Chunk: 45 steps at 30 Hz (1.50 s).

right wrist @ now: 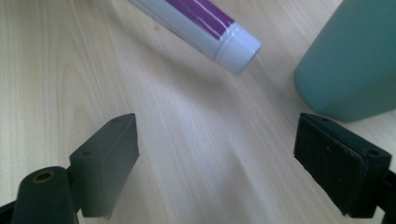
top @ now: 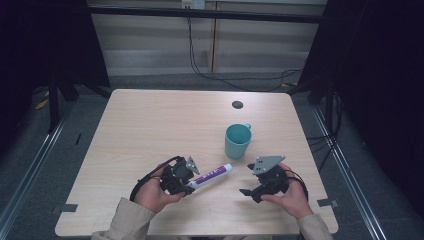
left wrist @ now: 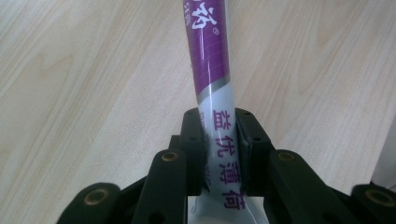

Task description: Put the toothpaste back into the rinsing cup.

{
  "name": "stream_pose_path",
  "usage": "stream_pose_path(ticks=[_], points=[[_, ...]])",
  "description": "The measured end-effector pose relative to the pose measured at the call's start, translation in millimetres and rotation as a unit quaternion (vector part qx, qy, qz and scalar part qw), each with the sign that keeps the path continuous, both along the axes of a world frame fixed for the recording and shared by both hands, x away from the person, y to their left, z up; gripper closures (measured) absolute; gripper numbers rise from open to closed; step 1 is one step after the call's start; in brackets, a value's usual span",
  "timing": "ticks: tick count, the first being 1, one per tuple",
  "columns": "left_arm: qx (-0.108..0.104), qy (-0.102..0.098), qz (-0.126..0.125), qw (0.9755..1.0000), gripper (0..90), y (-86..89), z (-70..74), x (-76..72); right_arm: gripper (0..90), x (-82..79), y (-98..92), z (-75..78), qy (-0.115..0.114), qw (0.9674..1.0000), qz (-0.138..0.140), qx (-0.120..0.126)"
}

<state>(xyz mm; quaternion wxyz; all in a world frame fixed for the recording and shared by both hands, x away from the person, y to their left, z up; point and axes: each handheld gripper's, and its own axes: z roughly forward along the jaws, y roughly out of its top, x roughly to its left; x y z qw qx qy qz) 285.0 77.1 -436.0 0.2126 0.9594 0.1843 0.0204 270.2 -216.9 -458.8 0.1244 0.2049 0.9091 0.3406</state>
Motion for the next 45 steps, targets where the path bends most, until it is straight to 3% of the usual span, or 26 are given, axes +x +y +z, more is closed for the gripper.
stream_pose_path(ticks=[7,11,15,19,29,34,45], points=[[0.0,-0.002,-0.011,0.9999,75.7,-4.0,3.5,-1.9,13.4,4.7,12.9,15.5,-0.004,0.9989,0.037,-0.029],[-0.004,0.0,-0.012,0.9999,75.8,-7.5,4.7,-1.8,13.3,6.8,19.9,22.2,-0.006,0.9979,0.057,-0.03],[0.0,-0.003,-0.019,0.9998,75.9,-11.7,5.3,-2.4,13.3,9.1,28.9,28.5,-0.013,0.9958,0.081,-0.042],[-0.011,-0.001,-0.02,0.9997,76.0,-14.9,5.9,-3.7,13.3,11.7,38.5,36.5,-0.016,0.9935,0.101,-0.05],[-0.016,-0.003,-0.028,0.9995,76.0,-19.8,9.4,-3.8,15.5,18.1,56.7,50.5,-0.007,0.9885,0.131,-0.075],[-0.019,-0.002,-0.032,0.9993,75.9,-20.4,9.3,-3.1,17.4,20.8,63.3,50.9,0.0,0.9843,0.143,-0.103],[-0.018,-0.006,-0.037,0.9991,75.9,-23.5,10.1,-3.7,25.2,23.6,70.7,53.4,0.0,0.9779,0.164,-0.129]])
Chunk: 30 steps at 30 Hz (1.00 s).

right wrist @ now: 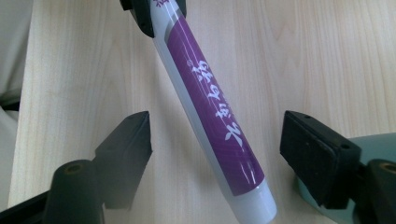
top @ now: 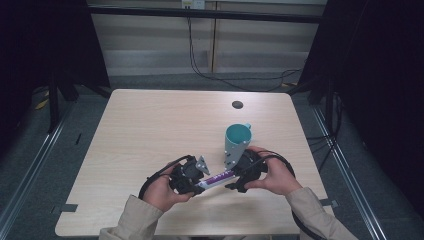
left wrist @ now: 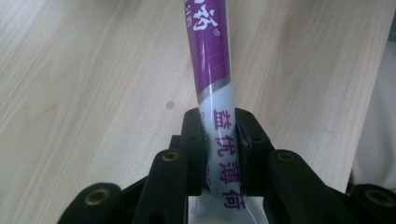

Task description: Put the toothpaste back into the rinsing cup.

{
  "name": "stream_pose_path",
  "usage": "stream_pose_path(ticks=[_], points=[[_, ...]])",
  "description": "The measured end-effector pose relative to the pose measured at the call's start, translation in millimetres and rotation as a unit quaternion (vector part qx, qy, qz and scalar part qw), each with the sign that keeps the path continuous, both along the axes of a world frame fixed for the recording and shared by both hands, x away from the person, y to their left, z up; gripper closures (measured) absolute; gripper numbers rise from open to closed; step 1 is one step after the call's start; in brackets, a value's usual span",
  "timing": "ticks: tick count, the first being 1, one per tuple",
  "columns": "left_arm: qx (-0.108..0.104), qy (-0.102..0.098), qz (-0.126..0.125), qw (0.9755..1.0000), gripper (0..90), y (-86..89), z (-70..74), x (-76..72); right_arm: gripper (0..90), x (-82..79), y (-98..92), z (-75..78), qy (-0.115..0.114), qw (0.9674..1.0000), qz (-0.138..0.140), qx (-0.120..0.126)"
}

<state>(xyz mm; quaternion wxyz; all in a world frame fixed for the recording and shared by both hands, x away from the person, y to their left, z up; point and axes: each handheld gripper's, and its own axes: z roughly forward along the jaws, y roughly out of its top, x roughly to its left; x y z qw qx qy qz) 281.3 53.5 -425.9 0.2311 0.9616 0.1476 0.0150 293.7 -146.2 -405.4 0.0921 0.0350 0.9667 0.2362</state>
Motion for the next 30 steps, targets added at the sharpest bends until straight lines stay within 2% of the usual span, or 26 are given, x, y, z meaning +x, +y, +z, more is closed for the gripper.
stream_pose_path(ticks=[14,30], points=[[-0.006,0.0,-0.008,1.0,75.9,-4.2,-0.5,-1.2,32.2,0.5,10.8,-5.1,0.005,0.9993,0.019,-0.032],[-0.013,0.001,-0.024,0.9996,75.8,-9.0,1.4,-1.5,39.4,1.8,17.1,-7.1,-0.002,0.9985,0.037,-0.04]])
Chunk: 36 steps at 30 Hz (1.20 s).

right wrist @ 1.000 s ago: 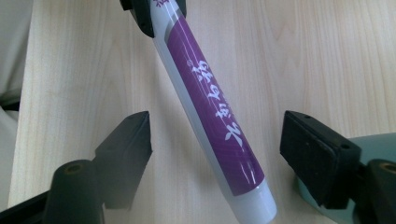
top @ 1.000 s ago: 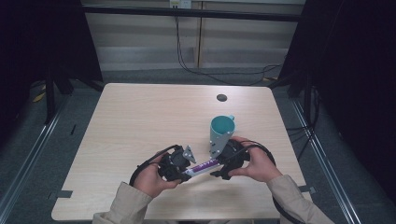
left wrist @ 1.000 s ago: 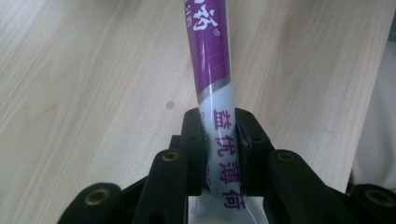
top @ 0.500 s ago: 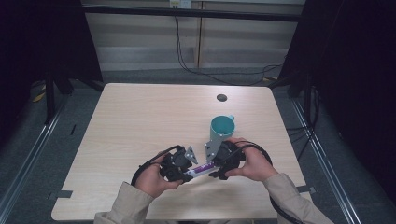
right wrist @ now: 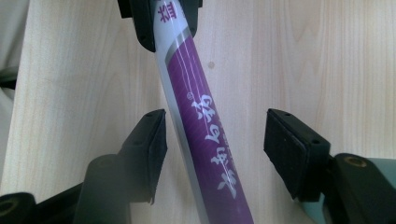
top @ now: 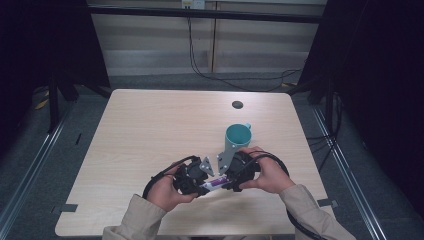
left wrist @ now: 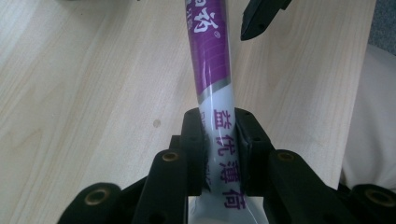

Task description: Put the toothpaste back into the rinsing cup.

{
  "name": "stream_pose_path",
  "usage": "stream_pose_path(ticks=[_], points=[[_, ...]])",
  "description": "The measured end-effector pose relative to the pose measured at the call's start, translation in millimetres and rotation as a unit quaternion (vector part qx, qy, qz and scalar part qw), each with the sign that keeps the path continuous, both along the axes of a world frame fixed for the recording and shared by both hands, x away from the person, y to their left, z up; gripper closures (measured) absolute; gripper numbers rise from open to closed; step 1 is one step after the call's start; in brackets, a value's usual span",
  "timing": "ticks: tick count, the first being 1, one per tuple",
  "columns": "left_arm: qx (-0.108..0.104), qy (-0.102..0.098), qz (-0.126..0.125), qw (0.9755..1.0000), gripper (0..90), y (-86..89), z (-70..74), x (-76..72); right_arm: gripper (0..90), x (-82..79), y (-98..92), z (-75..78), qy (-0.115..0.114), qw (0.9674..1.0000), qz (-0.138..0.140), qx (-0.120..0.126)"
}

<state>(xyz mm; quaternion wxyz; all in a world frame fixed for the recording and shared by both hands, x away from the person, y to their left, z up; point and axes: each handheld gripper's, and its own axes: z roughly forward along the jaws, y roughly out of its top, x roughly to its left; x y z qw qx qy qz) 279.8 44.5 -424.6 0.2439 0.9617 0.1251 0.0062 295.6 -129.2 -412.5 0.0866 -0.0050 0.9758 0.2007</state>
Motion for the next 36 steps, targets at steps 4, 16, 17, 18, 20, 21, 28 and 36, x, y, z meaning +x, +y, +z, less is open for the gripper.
stream_pose_path(ticks=[4,16,17,18,20,21,28,36], points=[[0.002,-0.001,-0.008,1.0,75.8,0.5,0.9,0.9,42.7,0.1,2.4,-4.0,0.012,0.9999,0.004,-0.009],[-0.025,-0.01,-0.007,0.9996,75.5,3.6,6.9,1.3,60.9,3.3,7.4,-12.8,0.034,0.9989,0.001,-0.033],[-0.027,-0.015,-0.005,0.9995,75.1,3.7,6.6,0.6,62.8,3.1,7.6,-13.0,0.038,0.9986,0.0,-0.036],[-0.03,-0.022,-0.005,0.9993,74.4,4.2,6.8,0.4,64.1,3.2,7.4,-13.4,0.038,0.9986,-0.002,-0.037],[-0.039,-0.02,-0.008,0.999,72.3,6.2,7.1,2.2,66.6,3.3,6.5,-14.0,0.039,0.9986,-0.017,-0.032],[-0.048,-0.018,-0.006,0.9987,69.7,7.4,7.1,3.0,67.9,3.0,5.9,-14.4,0.05,0.9983,-0.012,-0.028],[-0.089,-0.031,0.002,0.9955,30.9,16.2,6.6,4.2,69.3,5.9,-6.4,-11.6,0.064,0.9971,-0.04,-0.009],[-0.111,-0.036,0.028,0.9928,21.6,26.6,10.4,7.0,69.2,6.0,-21.9,-10.8,0.066,0.9955,-0.068,-0.001]])
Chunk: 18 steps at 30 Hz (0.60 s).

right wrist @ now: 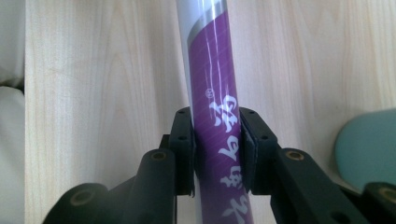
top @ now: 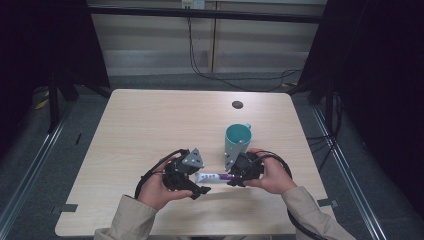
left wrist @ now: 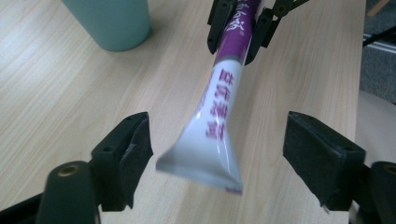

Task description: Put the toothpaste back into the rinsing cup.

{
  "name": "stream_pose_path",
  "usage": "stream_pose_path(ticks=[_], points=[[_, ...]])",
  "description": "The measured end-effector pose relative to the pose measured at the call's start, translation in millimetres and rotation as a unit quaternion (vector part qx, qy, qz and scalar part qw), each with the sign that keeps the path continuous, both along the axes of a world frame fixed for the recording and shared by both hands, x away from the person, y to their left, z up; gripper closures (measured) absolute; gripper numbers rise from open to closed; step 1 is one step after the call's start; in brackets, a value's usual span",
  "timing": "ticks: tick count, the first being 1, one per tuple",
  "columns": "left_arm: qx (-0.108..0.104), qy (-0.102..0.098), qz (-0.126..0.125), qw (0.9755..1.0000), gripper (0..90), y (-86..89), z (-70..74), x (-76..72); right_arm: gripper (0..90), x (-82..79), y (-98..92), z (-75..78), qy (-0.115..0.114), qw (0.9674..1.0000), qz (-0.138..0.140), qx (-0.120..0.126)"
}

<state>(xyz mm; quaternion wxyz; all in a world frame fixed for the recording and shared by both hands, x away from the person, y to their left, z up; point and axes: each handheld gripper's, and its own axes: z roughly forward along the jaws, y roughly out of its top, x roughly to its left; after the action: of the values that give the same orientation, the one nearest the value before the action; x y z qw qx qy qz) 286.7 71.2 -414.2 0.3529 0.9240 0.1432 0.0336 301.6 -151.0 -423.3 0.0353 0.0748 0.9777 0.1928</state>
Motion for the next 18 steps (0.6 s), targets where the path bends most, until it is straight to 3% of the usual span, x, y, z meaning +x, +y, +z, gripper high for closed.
stream_pose_path(ticks=[10,18], points=[[-0.007,0.008,0.02,0.9997,21.1,9.4,-15.4,4.7,69.2,0.2,-20.0,4.0,0.001,0.9988,-0.034,0.035],[0.005,0.019,0.028,0.9994,20.3,11.8,-34.7,7.4,69.2,4.5,-34.8,7.2,-0.004,0.9939,-0.064,0.089]])
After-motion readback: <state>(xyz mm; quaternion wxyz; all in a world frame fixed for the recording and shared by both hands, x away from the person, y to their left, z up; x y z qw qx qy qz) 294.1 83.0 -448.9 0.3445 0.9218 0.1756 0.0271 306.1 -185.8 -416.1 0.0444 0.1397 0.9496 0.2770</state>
